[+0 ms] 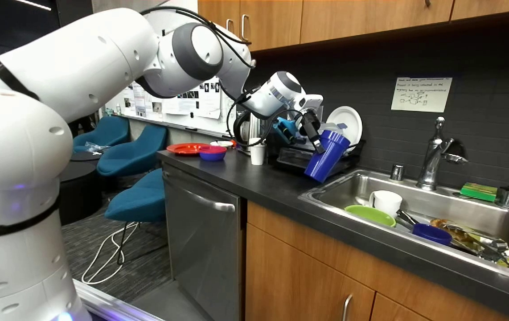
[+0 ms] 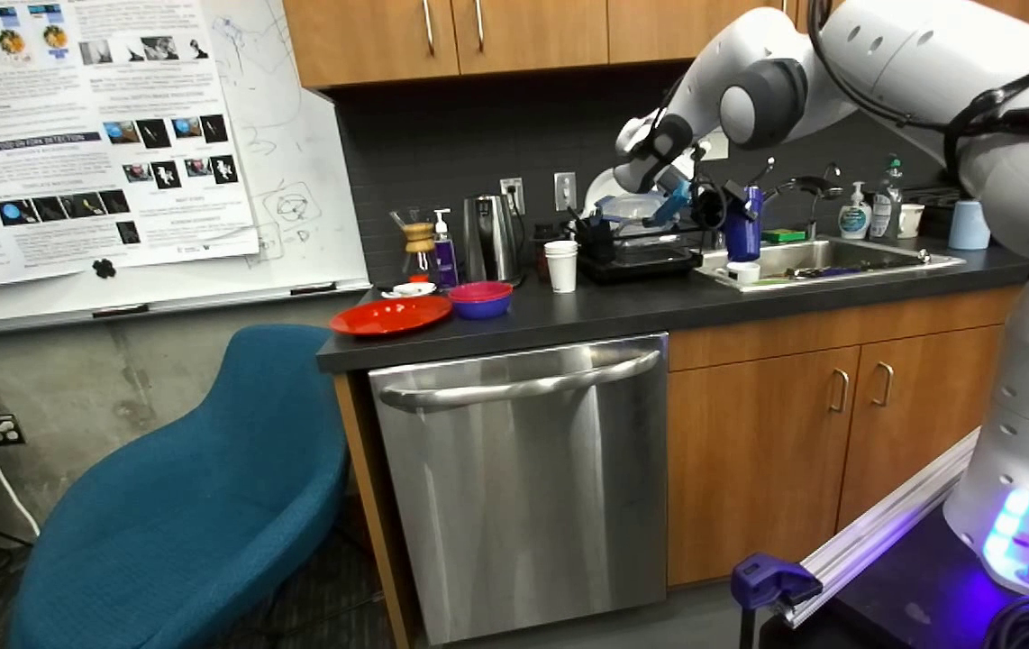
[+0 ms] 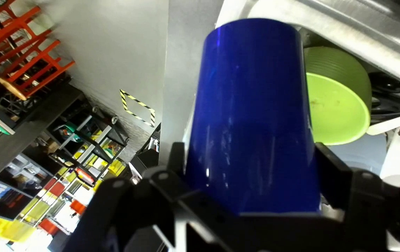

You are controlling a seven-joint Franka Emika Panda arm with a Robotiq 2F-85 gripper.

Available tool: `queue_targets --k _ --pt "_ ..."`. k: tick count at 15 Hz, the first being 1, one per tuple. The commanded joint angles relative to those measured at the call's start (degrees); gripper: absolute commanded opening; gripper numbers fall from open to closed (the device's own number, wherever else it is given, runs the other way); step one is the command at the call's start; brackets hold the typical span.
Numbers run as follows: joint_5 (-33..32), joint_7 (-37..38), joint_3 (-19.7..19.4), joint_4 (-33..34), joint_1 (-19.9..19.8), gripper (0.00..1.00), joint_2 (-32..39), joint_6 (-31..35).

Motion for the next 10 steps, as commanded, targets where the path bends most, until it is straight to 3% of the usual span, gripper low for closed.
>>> queue_targets --k 1,10 --pt "0.7 0.3 0.1 6.9 -0.7 0.6 4.8 -2.0" --pt "5.2 1.5 2.3 14.1 -1.7 0.6 8.8 -7.5"
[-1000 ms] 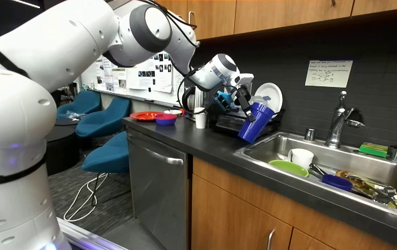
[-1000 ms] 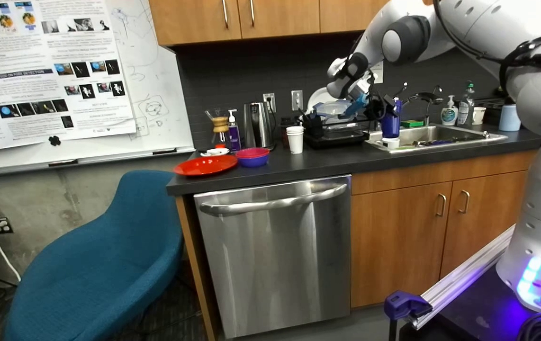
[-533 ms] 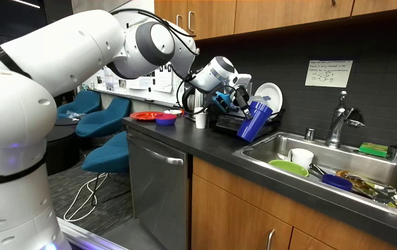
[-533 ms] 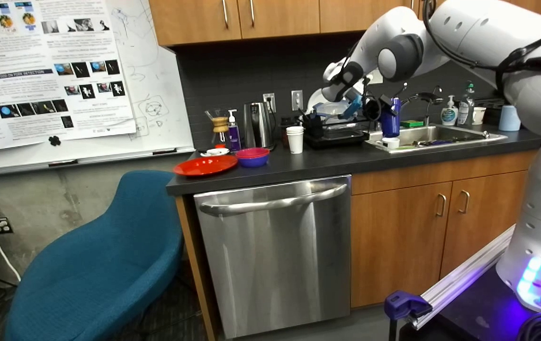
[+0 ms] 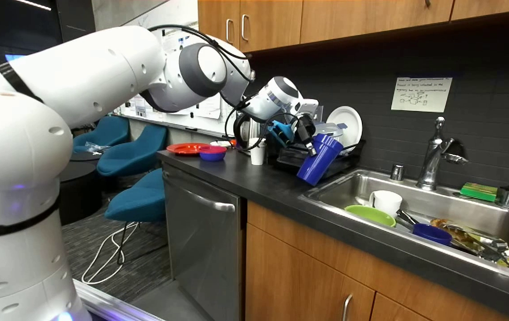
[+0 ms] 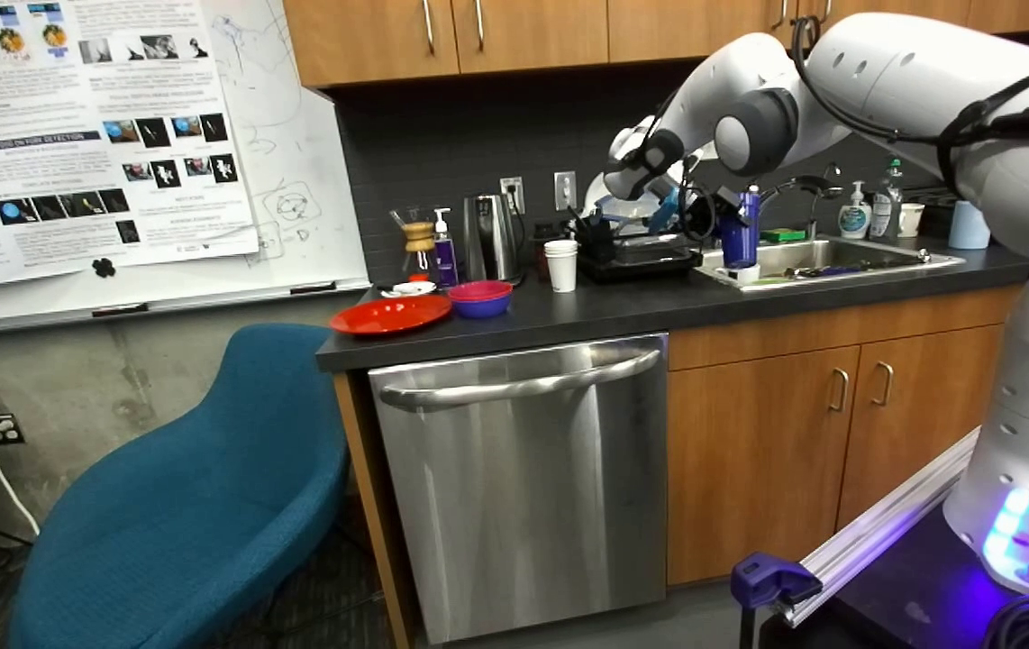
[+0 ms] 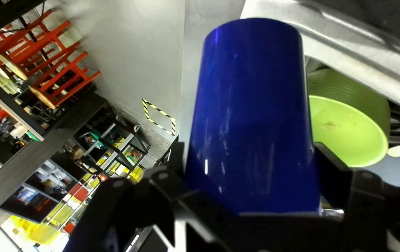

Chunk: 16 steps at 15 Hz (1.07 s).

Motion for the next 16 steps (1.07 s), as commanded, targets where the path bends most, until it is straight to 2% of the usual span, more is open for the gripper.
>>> queue_targets --k 1,3,4,6,7,11,14,16 --pt "4.8 0.6 3.0 5.5 -1.3 0.6 2.4 2.0" --pt "4.9 0.5 3.5 6.1 0.8 0.6 1.7 3.4" --pt "2.4 -0.7 3.1 -8.2 1.1 0.6 -7.7 9.6" --pt "-0.5 -1.1 2.7 -11.7 4.3 0.6 -11.1 10.7" --pt "-1.9 -1.2 2.7 -14.2 5.4 0.6 -13.2 13.6" --pt "-4.7 -2.3 4.3 -23.6 6.9 0.6 -21.1 27.9" --pt "-4.7 -4.1 6.3 -31.2 6.9 0.6 -27.2 36.0" --pt "-3.4 -6.4 6.3 -36.2 7.4 0.6 -31.0 41.6"
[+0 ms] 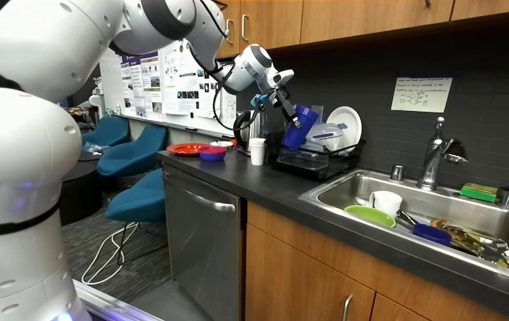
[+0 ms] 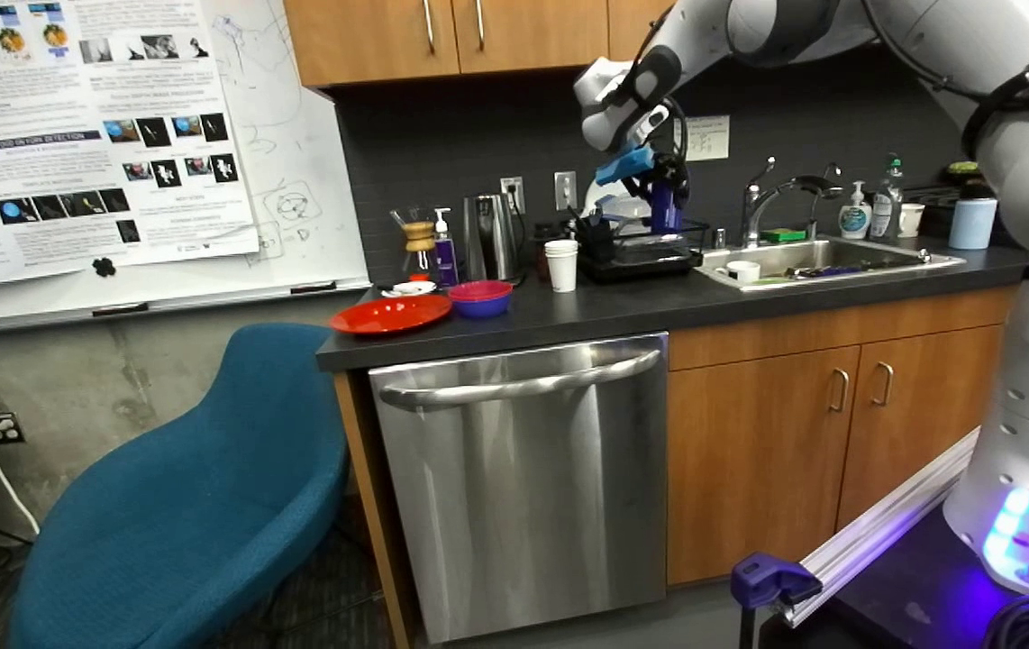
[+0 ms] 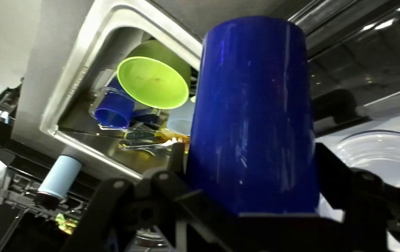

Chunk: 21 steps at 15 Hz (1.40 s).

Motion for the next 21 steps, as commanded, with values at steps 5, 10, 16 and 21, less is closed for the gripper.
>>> queue_targets --k 5,10,16,21 --pt "4.3 -10.6 3.4 -24.8 -0.6 0.6 -17.9 23.1" --pt "8.2 -24.1 5.0 -39.4 -1.0 0.6 -28.2 34.0" --pt "23.6 -41.1 7.3 -58.2 -1.8 0.6 -43.3 33.4" --pt "31.5 -41.1 6.9 -73.6 -4.1 0.6 -57.5 26.9"
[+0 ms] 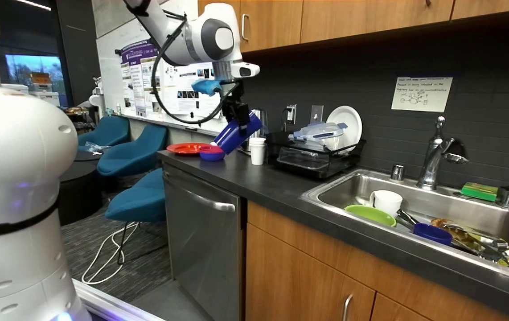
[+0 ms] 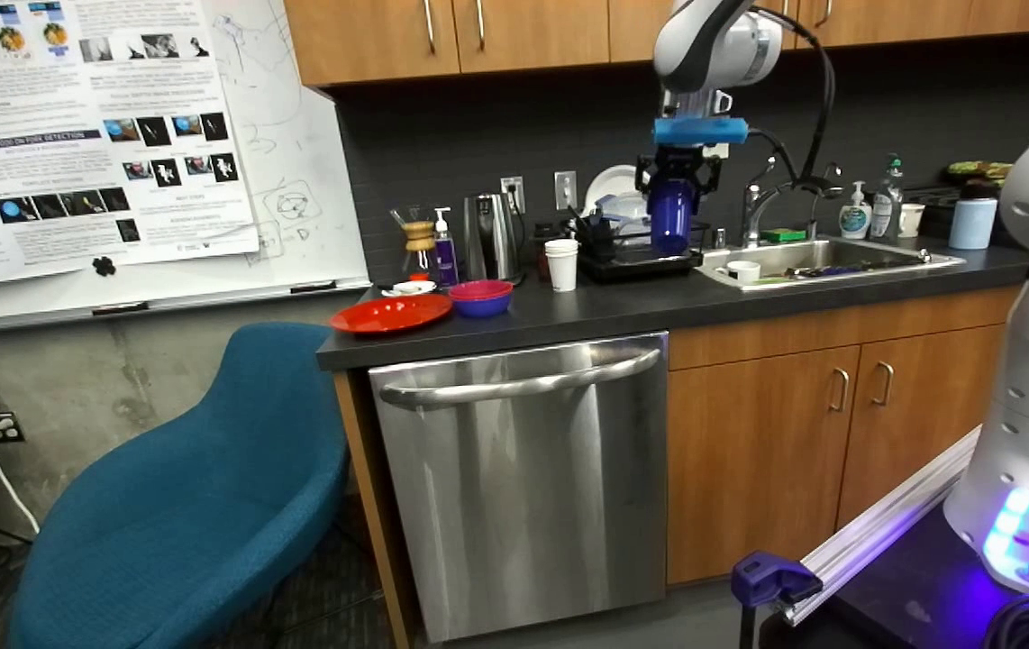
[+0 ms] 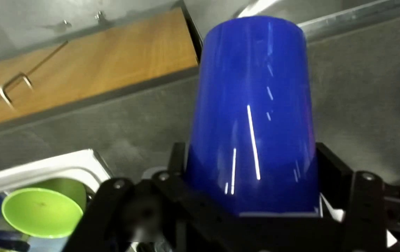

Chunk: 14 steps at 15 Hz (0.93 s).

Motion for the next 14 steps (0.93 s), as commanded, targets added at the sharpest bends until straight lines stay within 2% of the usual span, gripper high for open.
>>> queue_targets --k 1,4,6,8,12,14 --pt "5.5 -1.8 0.4 -13.0 -3.2 0.6 -13.4 -3.4" --pt "5.1 1.4 1.1 -21.0 -8.4 0.6 -22.9 -5.5" --pt "3.1 5.4 1.9 -24.8 -13.7 0.6 -28.9 -6.2" --pt "2.5 5.8 1.4 -27.4 -18.5 0.6 -35.2 -6.4" --pt "0.9 5.3 1.0 -28.2 -28.2 0.6 -47.1 -8.4" --pt "0.8 5.4 1.3 -26.6 -31.1 0.6 -49.9 -6.7"
